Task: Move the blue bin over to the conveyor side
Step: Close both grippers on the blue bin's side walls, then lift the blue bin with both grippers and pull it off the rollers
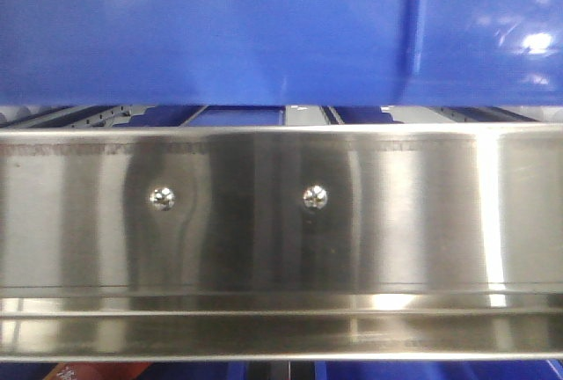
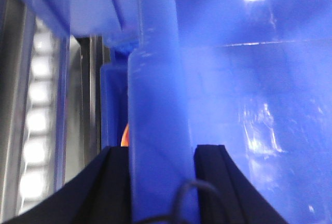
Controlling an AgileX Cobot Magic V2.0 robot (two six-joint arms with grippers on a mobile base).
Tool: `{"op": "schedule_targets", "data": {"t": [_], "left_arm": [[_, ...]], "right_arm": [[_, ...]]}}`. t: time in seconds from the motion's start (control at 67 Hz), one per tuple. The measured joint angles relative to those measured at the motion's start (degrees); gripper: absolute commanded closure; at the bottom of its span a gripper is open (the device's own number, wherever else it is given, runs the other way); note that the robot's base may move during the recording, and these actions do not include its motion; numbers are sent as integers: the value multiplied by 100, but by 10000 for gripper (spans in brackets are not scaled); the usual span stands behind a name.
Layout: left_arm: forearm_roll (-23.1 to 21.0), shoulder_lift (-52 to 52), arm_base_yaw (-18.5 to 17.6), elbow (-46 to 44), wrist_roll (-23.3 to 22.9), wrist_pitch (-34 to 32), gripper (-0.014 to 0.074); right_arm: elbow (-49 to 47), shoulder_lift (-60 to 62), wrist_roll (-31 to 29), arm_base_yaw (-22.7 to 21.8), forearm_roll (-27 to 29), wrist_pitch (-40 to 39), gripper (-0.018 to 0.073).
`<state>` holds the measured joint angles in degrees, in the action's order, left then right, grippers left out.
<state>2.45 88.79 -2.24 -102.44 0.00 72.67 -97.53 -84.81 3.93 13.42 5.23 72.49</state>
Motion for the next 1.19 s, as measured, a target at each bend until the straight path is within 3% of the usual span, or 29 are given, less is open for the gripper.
{"op": "schedule_targets", "data": {"t": [0.328,0.537,0.731,1.193], "left_arm": [[-52,-1309,-176,78,-83,61,605],[-176,-2009,-204,838,-236,74,605],[-245,-2296,-204,1561,-311,127,605],[-426,-2761,-204,1631,-322,72,605]], "right_arm": [[264,1161,-2,1,-72,33,637],[763,1600,-12,34,-81,86,637],[807,1628,-23,42,-70,184,637],[807,2181,-31,42,-70,-21,637]]}}
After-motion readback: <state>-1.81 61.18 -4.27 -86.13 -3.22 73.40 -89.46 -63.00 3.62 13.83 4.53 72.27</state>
